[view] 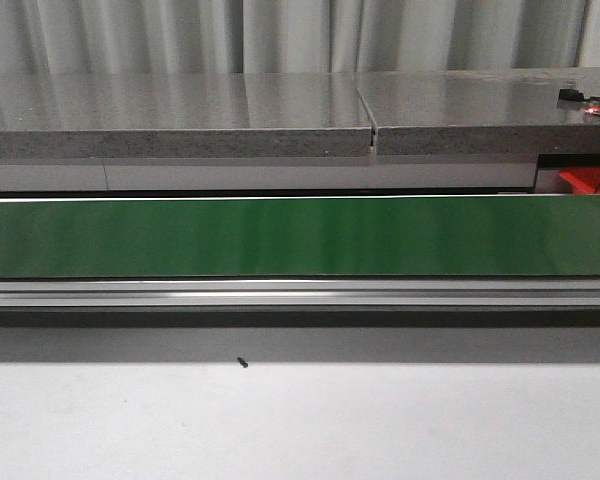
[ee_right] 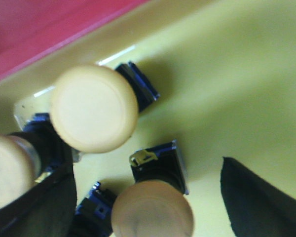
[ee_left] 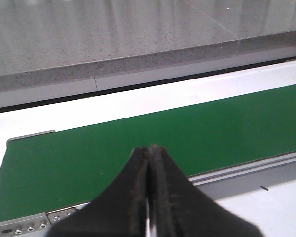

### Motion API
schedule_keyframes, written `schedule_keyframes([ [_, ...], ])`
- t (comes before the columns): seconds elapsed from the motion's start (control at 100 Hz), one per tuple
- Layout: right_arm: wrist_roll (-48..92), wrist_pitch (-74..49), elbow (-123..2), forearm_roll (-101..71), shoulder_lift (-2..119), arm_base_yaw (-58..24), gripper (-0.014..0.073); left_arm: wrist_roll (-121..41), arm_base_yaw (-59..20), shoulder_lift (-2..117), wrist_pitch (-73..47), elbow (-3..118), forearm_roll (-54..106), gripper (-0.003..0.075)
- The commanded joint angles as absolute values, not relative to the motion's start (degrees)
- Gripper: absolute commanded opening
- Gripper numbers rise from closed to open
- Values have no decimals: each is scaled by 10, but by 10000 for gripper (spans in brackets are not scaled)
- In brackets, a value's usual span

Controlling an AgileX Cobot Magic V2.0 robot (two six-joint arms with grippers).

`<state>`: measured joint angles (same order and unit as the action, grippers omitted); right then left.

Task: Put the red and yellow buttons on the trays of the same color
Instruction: 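Raise the right gripper out of the yellow tray above the belt end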

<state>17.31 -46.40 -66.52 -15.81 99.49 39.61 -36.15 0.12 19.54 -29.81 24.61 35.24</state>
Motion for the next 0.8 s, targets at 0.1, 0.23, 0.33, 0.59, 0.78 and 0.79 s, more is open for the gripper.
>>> schedule_keyframes([
  [0.1,174,-434,-678,-185,910,399,598,-360,-3,200,-261,260,366,-20],
  [0.23,174,-426,-678,-202,865,383,596,-360,-3,200,-261,260,366,-20],
  [0.33,174,-418,-678,-202,829,347,593,-360,-3,200,-261,260,366,-20],
  [0.59,175,-388,-678,-191,737,212,591,-360,-3,200,-261,260,366,-20],
  [0.78,178,-373,-648,-185,672,117,591,-360,-3,200,-261,260,366,-20],
  [0.79,178,-372,-646,-185,669,114,591,-360,-3,200,-261,260,366,-20],
])
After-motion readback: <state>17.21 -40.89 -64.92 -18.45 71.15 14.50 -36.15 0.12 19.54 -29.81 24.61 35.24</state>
